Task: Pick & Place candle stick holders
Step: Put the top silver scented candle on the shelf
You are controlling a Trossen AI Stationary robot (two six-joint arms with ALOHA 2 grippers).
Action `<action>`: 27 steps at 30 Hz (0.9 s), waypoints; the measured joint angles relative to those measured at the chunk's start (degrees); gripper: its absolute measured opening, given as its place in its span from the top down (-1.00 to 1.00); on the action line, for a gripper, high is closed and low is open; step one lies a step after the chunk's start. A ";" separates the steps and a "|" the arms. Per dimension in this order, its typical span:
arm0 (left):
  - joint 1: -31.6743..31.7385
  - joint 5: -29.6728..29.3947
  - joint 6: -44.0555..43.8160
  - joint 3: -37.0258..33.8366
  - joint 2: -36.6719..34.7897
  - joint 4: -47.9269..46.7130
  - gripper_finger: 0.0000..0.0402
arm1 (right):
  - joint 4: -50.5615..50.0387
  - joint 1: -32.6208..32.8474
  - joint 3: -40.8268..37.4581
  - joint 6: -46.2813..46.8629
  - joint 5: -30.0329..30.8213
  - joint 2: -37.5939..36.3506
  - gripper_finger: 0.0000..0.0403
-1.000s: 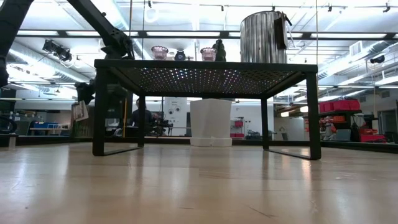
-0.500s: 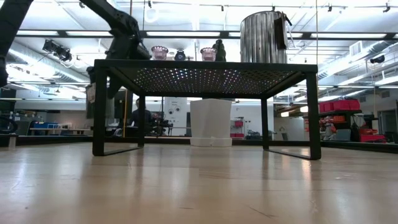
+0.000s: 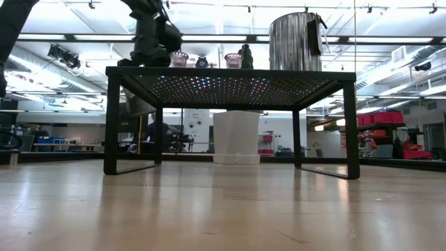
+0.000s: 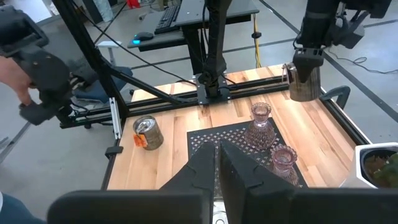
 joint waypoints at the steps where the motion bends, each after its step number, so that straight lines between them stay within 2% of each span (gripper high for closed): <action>1: -0.53 0.14 0.00 0.59 0.00 0.02 -0.84 | 0.00 0.00 0.00 0.00 0.00 0.00 0.89; 15: -6.46 1.22 0.00 7.20 -0.97 0.06 -0.84 | 0.01 0.02 -0.02 0.17 0.00 0.00 0.89; 27: -9.71 6.15 -0.54 16.58 -2.27 -0.03 -0.84 | 0.18 0.00 -0.02 0.17 0.15 0.00 0.89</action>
